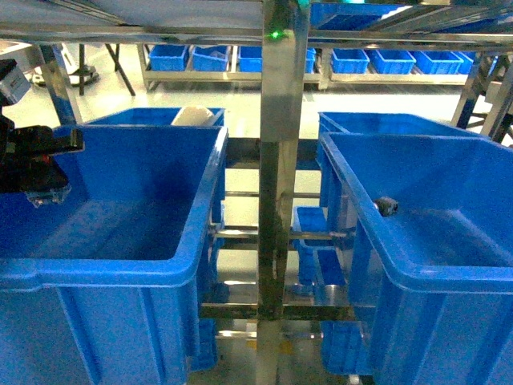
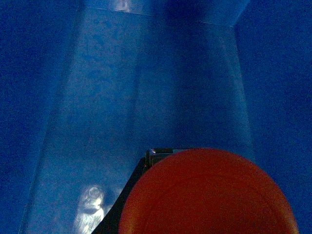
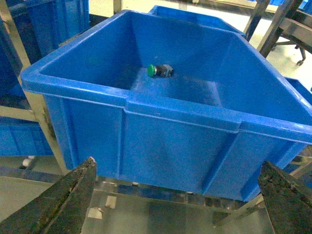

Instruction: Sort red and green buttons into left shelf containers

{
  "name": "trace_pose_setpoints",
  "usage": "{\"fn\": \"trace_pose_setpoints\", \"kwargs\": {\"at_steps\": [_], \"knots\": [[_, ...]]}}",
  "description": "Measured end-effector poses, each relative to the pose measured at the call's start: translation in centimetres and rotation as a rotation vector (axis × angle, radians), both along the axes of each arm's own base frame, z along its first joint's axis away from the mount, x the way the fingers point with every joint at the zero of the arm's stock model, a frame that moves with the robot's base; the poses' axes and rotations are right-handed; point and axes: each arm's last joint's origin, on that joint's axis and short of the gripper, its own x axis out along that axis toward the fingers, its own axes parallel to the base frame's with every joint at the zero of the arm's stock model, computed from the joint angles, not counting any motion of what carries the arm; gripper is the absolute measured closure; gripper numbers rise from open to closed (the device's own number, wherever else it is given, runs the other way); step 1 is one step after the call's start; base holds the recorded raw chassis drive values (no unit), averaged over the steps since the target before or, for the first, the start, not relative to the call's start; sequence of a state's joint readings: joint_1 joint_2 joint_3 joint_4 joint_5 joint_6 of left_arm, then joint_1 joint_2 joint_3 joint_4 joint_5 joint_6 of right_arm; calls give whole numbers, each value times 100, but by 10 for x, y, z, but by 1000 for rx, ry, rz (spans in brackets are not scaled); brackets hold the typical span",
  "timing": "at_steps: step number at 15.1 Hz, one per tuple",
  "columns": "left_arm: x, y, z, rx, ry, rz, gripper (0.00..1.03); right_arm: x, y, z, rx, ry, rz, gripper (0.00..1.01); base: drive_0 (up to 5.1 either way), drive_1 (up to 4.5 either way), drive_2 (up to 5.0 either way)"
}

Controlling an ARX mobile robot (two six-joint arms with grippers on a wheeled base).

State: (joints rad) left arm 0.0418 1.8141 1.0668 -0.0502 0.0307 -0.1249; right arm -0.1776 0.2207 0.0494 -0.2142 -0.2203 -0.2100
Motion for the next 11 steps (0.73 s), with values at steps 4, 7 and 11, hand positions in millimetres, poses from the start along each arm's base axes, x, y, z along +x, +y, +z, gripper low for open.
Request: {"fn": "trace_pose_setpoints", "kwargs": {"at_steps": [4, 7, 11], "knots": [[-3, 6, -10, -15, 5, 11, 62, 0, 0, 0, 0, 0, 0, 3, 0, 0, 0], [-4, 6, -11, -17, 15, 14, 28, 0, 0, 0, 0, 0, 0, 3, 0, 0, 0], [-22, 4, -5, -46, 49, 56, 5, 0, 0, 0, 0, 0, 0, 3, 0, 0, 0]]}}
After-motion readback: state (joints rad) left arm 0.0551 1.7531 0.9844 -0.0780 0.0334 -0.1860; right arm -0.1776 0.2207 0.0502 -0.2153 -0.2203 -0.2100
